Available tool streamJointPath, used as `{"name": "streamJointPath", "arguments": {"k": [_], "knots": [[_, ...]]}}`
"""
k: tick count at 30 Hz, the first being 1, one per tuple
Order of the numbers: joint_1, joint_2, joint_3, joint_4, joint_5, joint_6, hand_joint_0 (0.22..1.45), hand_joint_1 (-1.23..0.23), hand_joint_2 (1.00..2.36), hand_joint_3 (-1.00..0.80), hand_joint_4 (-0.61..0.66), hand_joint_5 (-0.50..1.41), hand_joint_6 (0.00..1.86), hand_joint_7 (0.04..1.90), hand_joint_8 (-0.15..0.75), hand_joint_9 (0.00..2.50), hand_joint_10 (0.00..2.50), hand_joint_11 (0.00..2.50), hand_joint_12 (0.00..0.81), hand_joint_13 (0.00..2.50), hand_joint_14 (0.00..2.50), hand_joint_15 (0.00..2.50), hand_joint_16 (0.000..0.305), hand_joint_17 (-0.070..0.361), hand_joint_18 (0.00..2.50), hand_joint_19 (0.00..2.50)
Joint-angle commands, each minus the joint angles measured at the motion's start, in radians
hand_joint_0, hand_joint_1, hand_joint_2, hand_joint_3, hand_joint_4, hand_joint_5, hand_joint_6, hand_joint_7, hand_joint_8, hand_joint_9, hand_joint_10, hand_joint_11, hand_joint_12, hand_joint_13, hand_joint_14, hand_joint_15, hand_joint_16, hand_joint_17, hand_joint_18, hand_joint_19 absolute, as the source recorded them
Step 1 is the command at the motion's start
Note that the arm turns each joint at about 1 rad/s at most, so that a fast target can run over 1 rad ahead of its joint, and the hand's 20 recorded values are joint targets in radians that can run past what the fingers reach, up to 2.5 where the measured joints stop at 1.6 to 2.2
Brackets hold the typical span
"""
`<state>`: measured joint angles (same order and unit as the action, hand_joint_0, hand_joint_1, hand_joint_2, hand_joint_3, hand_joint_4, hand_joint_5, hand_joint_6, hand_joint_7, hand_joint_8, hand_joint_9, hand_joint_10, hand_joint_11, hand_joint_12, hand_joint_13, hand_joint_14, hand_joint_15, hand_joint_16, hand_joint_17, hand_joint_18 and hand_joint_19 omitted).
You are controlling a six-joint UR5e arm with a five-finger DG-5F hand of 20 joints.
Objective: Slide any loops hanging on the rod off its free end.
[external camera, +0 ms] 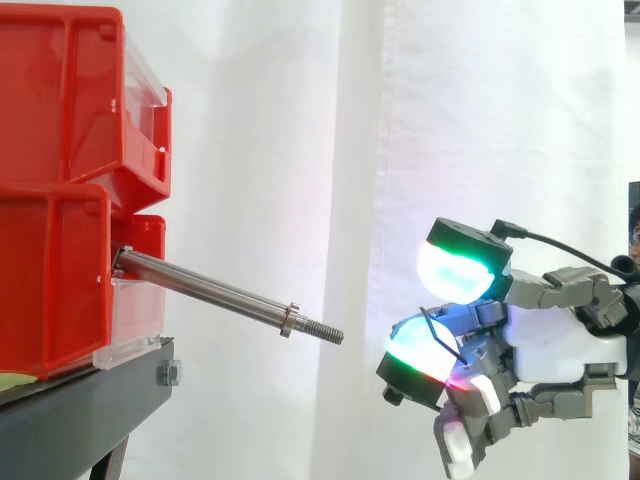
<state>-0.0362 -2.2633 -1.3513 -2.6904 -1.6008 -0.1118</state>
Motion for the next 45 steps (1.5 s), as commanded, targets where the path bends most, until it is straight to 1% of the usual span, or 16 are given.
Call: {"name": "streamJointPath", "arguments": {"k": [1, 6, 12, 15, 16, 19, 24, 27, 30, 31, 32, 33, 37, 41, 44, 45], "knots": [[-0.002, -0.013, 0.0, 0.038, -0.025, 0.0, 0.56, -0.5, 1.0, -0.5, 0.16, -0.09, 0.83, 0.97, 0.311, 1.17, 0.02, 0.65, 0.344, 1.0, 0.01, 0.41, 0.043, 0.098, 0.82, 0.43], [-0.005, -0.03, 0.0, 0.069, -0.036, 0.0, 0.6, -0.48, 1.0, -0.44, 0.15, -0.08, 0.82, 1.0, 0.3, 1.2, 0.02, 0.64, 0.335, 1.0, 0.02, 0.42, 0.042, 0.094, 0.81, 0.46], [-0.008, -0.03, 0.0, 0.096, -0.038, -0.003, 0.61, -0.5, 1.01, -0.35, 0.16, -0.06, 0.79, 1.05, 0.3, 1.22, 0.02, 0.63, 0.339, 1.0, 0.02, 0.43, 0.042, 0.095, 0.81, 0.47], [-0.01, -0.032, 0.0, 0.107, -0.042, -0.035, 0.61, -0.53, 1.01, -0.31, 0.15, -0.06, 0.77, 1.11, 0.31, 1.22, 0.02, 0.63, 0.349, 1.01, 0.02, 0.41, 0.044, 0.098, 0.82, 0.45], [-0.01, -0.035, 0.0, 0.109, -0.044, -0.04, 0.61, -0.57, 1.01, -0.28, 0.14, -0.06, 0.78, 1.19, 0.323, 1.23, 0.02, 0.63, 0.355, 1.01, 0.02, 0.41, 0.045, 0.1, 0.83, 0.44], [-0.011, -0.053, 0.0, 0.115, -0.05, -0.049, 0.6, -0.62, 1.01, -0.25, 0.15, -0.09, 0.83, 1.21, 0.324, 1.22, 0.01, 0.64, 0.364, 1.01, 0.01, 0.41, 0.046, 0.105, 0.85, 0.42], [-0.013, -0.075, 0.0, 0.156, -0.051, -0.048, 0.6, -0.73, 1.01, -0.21, 0.16, -0.11, 0.88, 1.11, 0.339, 1.17, 0.01, 0.67, 0.373, 1.0, 0.01, 0.41, 0.049, 0.109, 0.86, 0.39], [-0.013, -0.079, 0.0, 0.172, -0.051, -0.049, 0.6, -0.74, 1.01, -0.22, 0.16, -0.12, 0.89, 1.07, 0.335, 1.15, 0.02, 0.67, 0.37, 0.98, 0.01, 0.41, 0.048, 0.107, 0.85, 0.4], [-0.011, -0.079, 0.0, 0.173, -0.051, -0.049, 0.59, -0.72, 1.01, -0.3, 0.16, -0.13, 0.89, 1.03, 0.31, 1.13, 0.02, 0.68, 0.347, 0.96, 0.02, 0.42, 0.043, 0.097, 0.8, 0.43], [-0.013, -0.079, 0.0, 0.173, -0.05, -0.049, 0.58, -0.67, 1.01, -0.38, 0.16, -0.12, 0.88, 1.04, 0.306, 1.14, 0.02, 0.67, 0.344, 0.96, 0.02, 0.42, 0.043, 0.097, 0.81, 0.43], [-0.013, -0.079, 0.0, 0.173, -0.051, -0.049, 0.57, -0.65, 1.01, -0.41, 0.15, -0.12, 0.88, 1.04, 0.307, 1.14, 0.01, 0.66, 0.346, 0.96, 0.02, 0.42, 0.043, 0.097, 0.81, 0.44], [-0.013, -0.079, 0.0, 0.173, -0.051, -0.049, 0.57, -0.57, 1.0, -0.47, 0.15, -0.11, 0.86, 1.07, 0.309, 1.17, 0.02, 0.66, 0.34, 0.98, 0.02, 0.42, 0.043, 0.097, 0.81, 0.45], [-0.013, -0.079, 0.0, 0.17, -0.048, -0.049, 0.59, -0.43, 1.0, -0.49, 0.13, -0.1, 0.85, 1.09, 0.302, 1.2, 0.02, 0.65, 0.339, 0.99, 0.02, 0.42, 0.043, 0.096, 0.81, 0.45], [-0.013, -0.079, 0.0, 0.17, -0.047, -0.049, 0.61, -0.46, 1.0, -0.45, 0.14, -0.1, 0.84, 1.1, 0.307, 1.2, 0.02, 0.66, 0.338, 1.0, 0.02, 0.43, 0.042, 0.095, 0.81, 0.46], [-0.013, -0.079, 0.0, 0.169, -0.047, -0.049, 0.61, -0.53, 1.01, -0.37, 0.14, -0.09, 0.84, 1.11, 0.312, 1.21, 0.02, 0.65, 0.345, 1.0, 0.02, 0.42, 0.042, 0.095, 0.82, 0.44], [-0.013, -0.081, 0.0, 0.169, -0.047, -0.049, 0.6, -0.58, 1.01, -0.3, 0.13, -0.09, 0.84, 1.17, 0.314, 1.2, 0.02, 0.66, 0.343, 1.0, 0.02, 0.42, 0.042, 0.095, 0.82, 0.44]]}}
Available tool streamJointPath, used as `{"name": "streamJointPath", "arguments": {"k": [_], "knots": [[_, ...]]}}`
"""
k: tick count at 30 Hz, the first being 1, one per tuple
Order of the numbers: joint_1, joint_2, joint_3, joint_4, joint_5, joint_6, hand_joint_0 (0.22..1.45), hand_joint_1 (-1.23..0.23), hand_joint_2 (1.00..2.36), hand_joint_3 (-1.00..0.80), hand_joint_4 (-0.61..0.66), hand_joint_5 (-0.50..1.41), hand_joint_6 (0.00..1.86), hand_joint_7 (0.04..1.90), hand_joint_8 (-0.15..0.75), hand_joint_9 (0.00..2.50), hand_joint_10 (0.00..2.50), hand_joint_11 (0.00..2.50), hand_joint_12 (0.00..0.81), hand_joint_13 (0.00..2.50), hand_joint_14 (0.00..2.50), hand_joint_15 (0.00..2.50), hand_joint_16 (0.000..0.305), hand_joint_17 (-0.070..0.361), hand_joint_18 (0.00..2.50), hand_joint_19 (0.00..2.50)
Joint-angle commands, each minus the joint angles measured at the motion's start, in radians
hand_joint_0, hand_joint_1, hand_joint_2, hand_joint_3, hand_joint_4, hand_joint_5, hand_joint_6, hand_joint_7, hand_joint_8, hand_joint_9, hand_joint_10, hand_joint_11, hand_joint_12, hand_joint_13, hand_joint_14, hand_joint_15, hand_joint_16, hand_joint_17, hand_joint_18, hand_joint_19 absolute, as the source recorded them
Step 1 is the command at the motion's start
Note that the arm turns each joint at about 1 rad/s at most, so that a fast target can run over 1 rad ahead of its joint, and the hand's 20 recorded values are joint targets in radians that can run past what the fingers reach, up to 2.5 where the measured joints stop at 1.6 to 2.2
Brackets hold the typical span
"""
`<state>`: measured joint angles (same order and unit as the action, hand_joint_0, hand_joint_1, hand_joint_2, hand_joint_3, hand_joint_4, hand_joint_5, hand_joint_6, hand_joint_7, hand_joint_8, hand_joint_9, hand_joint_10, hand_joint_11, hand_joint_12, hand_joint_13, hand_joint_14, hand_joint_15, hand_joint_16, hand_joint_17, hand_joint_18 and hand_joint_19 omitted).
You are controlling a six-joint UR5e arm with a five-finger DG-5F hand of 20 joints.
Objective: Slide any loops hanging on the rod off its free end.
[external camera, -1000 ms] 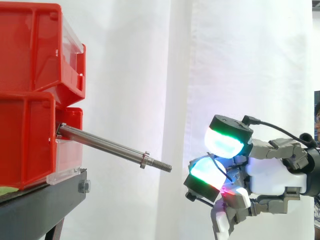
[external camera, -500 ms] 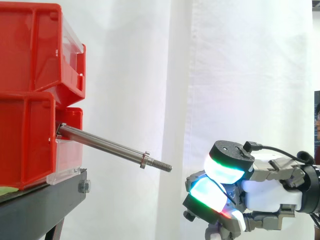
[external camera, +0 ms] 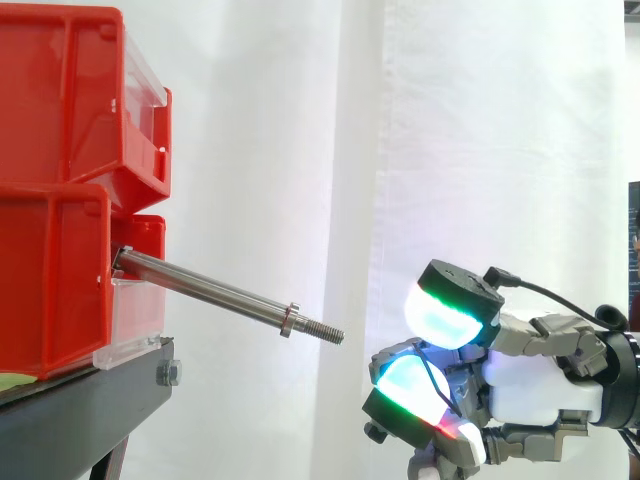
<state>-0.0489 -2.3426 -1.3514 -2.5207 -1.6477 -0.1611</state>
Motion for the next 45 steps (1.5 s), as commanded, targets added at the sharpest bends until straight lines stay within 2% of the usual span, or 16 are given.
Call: {"name": "streamJointPath", "arguments": {"k": [1, 5, 7, 15, 21, 25, 29, 31, 37, 38, 40, 41, 42, 45], "knots": [[0.0, -0.001, 0.0, -0.001, 0.0, 0.0, 0.6, -0.6, 1.01, -0.26, 0.14, -0.09, 0.84, 1.19, 0.322, 1.21, 0.01, 0.66, 0.353, 1.01, 0.01, 0.41, 0.044, 0.1, 0.85, 0.43], [0.0, 0.0, 0.0, -0.003, 0.0, 0.0, 0.6, -0.66, 1.01, -0.19, 0.15, -0.09, 0.85, 1.18, 0.344, 1.21, 0.01, 0.65, 0.38, 1.03, 0.02, 0.4, 0.05, 0.112, 0.9, 0.39], [0.0, 0.0, 0.0, -0.004, 0.0, 0.0, 0.6, -0.7, 1.01, -0.17, 0.15, -0.1, 0.87, 1.12, 0.348, 1.19, 0.02, 0.65, 0.384, 1.03, 0.01, 0.41, 0.051, 0.114, 0.91, 0.38], [-0.005, 0.0, 0.0, -0.018, -0.004, 0.003, 0.6, -0.72, 1.01, -0.17, 0.15, -0.11, 0.88, 1.08, 0.342, 1.16, 0.01, 0.65, 0.379, 1.0, 0.01, 0.4, 0.049, 0.111, 0.89, 0.38], [-0.009, 0.009, 0.0, -0.029, -0.014, 0.005, 0.61, -0.76, 1.01, -0.17, 0.12, -0.12, 0.9, 1.05, 0.33, 1.13, 0.02, 0.67, 0.37, 0.99, 0.01, 0.41, 0.048, 0.107, 0.86, 0.39], [-0.014, 0.017, 0.0, -0.047, -0.021, 0.006, 0.62, -0.78, 1.02, -0.14, 0.07, -0.13, 0.9, 1.11, 0.327, 1.12, 0.02, 0.68, 0.361, 0.98, 0.02, 0.41, 0.046, 0.104, 0.85, 0.39], [-0.017, 0.045, 0.0, -0.099, -0.024, 0.003, 0.64, -0.8, 1.01, -0.03, -0.06, -0.12, 0.94, 1.14, 0.341, 1.17, 0.02, 0.69, 0.37, 1.03, 0.02, 0.46, 0.048, 0.108, 0.9, 0.4], [-0.022, 0.068, 0.0, -0.155, -0.023, 0.003, 0.64, -0.8, 1.01, -0.01, -0.11, -0.11, 0.94, 1.12, 0.335, 1.18, 0.01, 0.67, 0.37, 1.05, 0.02, 0.45, 0.049, 0.11, 0.92, 0.38], [-0.026, 0.112, 0.0, -0.259, -0.018, 0.005, 0.65, -0.82, 1.01, 0.01, -0.22, -0.11, 0.94, 1.12, 0.322, 1.2, 0.01, 0.65, 0.369, 1.06, 0.01, 0.44, 0.049, 0.11, 0.94, 0.38], [-0.026, 0.112, 0.0, -0.259, -0.018, 0.005, 0.65, -0.82, 1.01, 0.01, -0.22, -0.11, 0.94, 1.12, 0.322, 1.2, 0.01, 0.65, 0.369, 1.06, 0.01, 0.44, 0.049, 0.11, 0.94, 0.38], [-0.026, 0.138, 0.0, -0.302, 0.002, 0.002, 0.66, -0.82, 1.01, 0.0, -0.24, -0.12, 0.94, 1.12, 0.313, 1.2, 0.02, 0.65, 0.362, 1.06, 0.01, 0.44, 0.047, 0.106, 0.93, 0.38], [-0.026, 0.16, 0.0, -0.348, 0.032, 0.002, 0.66, -0.82, 1.01, 0.0, -0.24, -0.12, 0.94, 1.12, 0.313, 1.2, 0.01, 0.66, 0.36, 1.07, 0.01, 0.44, 0.047, 0.106, 0.93, 0.38], [-0.026, 0.166, 0.0, -0.372, 0.046, 0.003, 0.66, -0.82, 1.01, 0.0, -0.25, -0.12, 0.94, 1.11, 0.311, 1.2, 0.01, 0.66, 0.362, 1.07, 0.02, 0.44, 0.047, 0.105, 0.93, 0.39], [-0.026, 0.177, 0.0, -0.406, 0.06, 0.006, 0.67, -0.82, 1.01, -0.01, -0.27, -0.13, 0.95, 1.11, 0.302, 1.2, 0.02, 0.66, 0.354, 1.06, 0.02, 0.45, 0.046, 0.103, 0.93, 0.39]]}}
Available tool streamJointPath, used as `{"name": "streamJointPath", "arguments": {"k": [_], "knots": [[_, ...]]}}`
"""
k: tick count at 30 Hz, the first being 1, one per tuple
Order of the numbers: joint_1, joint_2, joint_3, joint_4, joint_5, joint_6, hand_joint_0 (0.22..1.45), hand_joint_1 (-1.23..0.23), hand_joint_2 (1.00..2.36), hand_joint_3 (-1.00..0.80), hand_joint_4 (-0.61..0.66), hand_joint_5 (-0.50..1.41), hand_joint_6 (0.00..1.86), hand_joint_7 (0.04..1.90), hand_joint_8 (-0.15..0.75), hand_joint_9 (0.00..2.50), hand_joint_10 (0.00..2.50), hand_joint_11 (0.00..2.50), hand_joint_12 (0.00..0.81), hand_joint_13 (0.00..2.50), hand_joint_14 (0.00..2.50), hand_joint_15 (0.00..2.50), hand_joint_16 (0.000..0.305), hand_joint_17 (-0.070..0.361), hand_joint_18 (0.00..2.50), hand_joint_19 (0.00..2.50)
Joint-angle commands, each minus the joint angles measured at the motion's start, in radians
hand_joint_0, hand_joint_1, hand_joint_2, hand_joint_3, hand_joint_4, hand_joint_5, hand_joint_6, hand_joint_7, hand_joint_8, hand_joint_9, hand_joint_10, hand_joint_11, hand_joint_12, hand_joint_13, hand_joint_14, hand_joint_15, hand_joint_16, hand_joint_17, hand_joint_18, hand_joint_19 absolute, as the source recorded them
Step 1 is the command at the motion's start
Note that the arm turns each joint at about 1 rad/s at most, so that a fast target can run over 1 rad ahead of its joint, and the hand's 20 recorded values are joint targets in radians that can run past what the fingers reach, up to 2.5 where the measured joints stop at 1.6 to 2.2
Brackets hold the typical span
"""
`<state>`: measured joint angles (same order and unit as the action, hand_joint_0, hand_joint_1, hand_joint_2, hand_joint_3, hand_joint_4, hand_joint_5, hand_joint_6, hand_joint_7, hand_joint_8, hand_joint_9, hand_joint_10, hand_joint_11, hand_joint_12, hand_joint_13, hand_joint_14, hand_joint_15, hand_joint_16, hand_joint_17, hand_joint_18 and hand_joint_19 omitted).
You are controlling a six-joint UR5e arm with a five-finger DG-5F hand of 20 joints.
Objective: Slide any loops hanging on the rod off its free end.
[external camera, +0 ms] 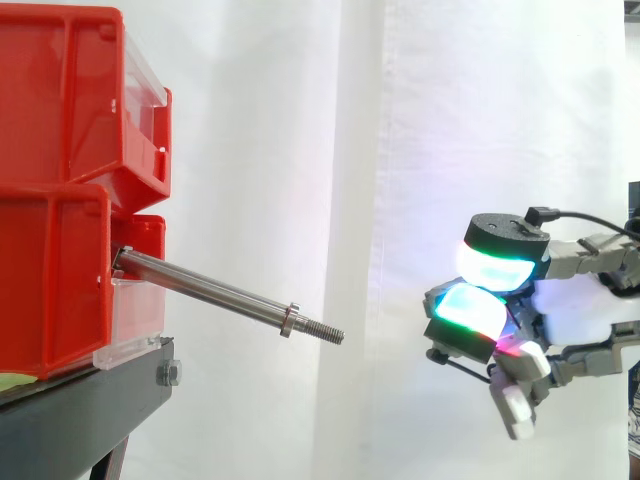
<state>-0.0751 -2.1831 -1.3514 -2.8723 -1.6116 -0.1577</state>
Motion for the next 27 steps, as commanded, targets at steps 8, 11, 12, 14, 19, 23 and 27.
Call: {"name": "streamJointPath", "arguments": {"k": [8, 11, 12, 14, 19, 23, 27], "knots": [[0.009, 0.026, 0.0, -0.122, 0.094, 0.024, 0.67, -0.81, 1.01, -0.03, -0.26, -0.13, 0.95, 1.09, 0.298, 1.21, 0.02, 0.66, 0.348, 1.06, 0.02, 0.45, 0.044, 0.1, 0.92, 0.41], [0.014, 0.026, 0.0, -0.098, 0.137, 0.023, 0.67, -0.81, 1.02, -0.03, -0.24, -0.13, 0.95, 1.08, 0.296, 1.21, 0.01, 0.67, 0.349, 1.05, 0.02, 0.45, 0.044, 0.1, 0.91, 0.41], [0.014, 0.026, 0.0, -0.091, 0.144, 0.021, 0.67, -0.81, 1.01, -0.03, -0.24, -0.13, 0.95, 1.07, 0.3, 1.21, 0.01, 0.67, 0.348, 1.05, 0.02, 0.45, 0.044, 0.099, 0.91, 0.41], [0.014, 0.026, 0.0, -0.082, 0.148, 0.02, 0.66, -0.8, 1.02, -0.02, -0.24, -0.13, 0.95, 1.09, 0.301, 1.21, 0.01, 0.67, 0.352, 1.05, 0.02, 0.45, 0.045, 0.101, 0.91, 0.41], [0.015, 0.026, 0.0, -0.073, 0.148, 0.012, 0.66, -0.82, 1.01, 0.01, -0.24, -0.12, 0.94, 1.12, 0.317, 1.24, 0.01, 0.67, 0.365, 1.07, 0.01, 0.44, 0.047, 0.106, 0.94, 0.4], [0.015, 0.026, 0.0, -0.073, 0.151, 0.007, 0.66, -0.83, 1.01, 0.02, -0.24, -0.11, 0.94, 1.12, 0.32, 1.25, 0.02, 0.66, 0.365, 1.07, 0.02, 0.44, 0.048, 0.108, 0.95, 0.4], [0.015, 0.026, 0.0, -0.073, 0.151, 0.007, 0.66, -0.83, 1.01, 0.02, -0.23, -0.11, 0.94, 1.12, 0.325, 1.25, 0.01, 0.66, 0.371, 1.08, 0.01, 0.44, 0.048, 0.109, 0.95, 0.39]]}}
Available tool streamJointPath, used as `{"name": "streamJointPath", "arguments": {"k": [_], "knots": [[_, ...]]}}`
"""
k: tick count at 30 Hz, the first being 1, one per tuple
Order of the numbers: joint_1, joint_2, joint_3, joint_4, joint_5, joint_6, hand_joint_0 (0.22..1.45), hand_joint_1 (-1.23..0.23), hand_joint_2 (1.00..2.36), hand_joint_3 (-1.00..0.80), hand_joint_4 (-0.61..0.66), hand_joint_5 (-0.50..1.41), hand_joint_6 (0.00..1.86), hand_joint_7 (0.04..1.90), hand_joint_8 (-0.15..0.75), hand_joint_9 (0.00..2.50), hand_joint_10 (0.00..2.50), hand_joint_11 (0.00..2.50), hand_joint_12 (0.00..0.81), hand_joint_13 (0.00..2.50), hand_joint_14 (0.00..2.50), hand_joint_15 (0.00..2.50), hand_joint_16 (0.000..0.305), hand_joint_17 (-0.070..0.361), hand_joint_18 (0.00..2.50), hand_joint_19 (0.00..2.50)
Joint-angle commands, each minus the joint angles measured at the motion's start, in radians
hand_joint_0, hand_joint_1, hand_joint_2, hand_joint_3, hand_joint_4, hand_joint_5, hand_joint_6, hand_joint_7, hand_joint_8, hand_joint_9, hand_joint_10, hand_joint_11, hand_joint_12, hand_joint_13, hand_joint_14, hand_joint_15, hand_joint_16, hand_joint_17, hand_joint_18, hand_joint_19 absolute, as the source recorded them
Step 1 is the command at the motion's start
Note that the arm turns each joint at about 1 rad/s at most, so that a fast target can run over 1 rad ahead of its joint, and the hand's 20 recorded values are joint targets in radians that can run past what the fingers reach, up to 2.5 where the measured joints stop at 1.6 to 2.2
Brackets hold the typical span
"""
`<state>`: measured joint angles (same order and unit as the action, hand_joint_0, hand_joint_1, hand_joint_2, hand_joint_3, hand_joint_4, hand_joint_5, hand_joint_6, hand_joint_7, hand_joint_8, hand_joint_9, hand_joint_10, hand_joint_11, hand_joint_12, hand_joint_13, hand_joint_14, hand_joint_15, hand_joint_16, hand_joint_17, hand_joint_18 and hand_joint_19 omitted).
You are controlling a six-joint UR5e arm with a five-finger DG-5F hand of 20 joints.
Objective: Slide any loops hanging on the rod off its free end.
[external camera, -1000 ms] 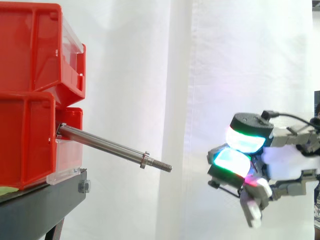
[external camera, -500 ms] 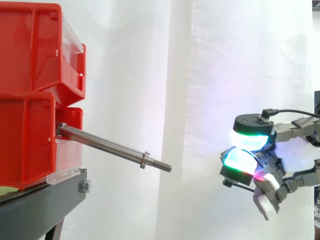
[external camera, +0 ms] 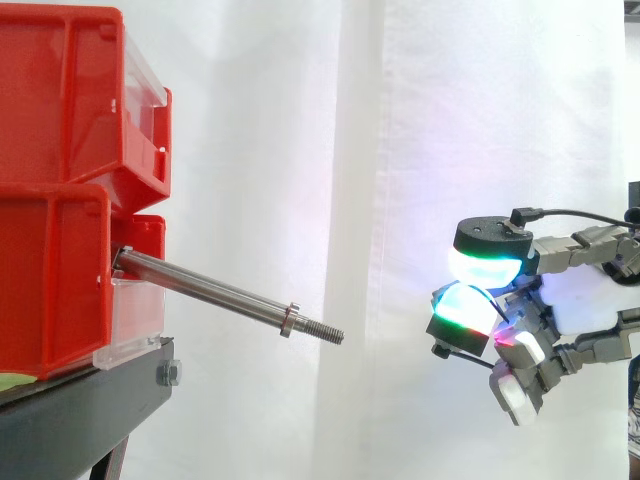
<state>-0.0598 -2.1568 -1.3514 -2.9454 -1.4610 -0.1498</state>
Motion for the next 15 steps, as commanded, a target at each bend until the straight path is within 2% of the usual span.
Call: {"name": "streamJointPath", "arguments": {"k": [1, 15], "knots": [[0.0, 0.0, 0.0, 0.0, 0.001, -0.001, 0.66, -0.83, 1.01, 0.03, -0.23, -0.11, 0.93, 1.14, 0.325, 1.26, 0.02, 0.66, 0.371, 1.08, 0.01, 0.44, 0.049, 0.109, 0.95, 0.39], [0.0, 0.0, 0.0, 0.0, 0.001, -0.001, 0.66, -0.83, 1.0, 0.04, -0.22, -0.11, 0.93, 1.16, 0.335, 1.27, 0.01, 0.67, 0.38, 1.09, 0.01, 0.44, 0.05, 0.113, 0.97, 0.4]]}}
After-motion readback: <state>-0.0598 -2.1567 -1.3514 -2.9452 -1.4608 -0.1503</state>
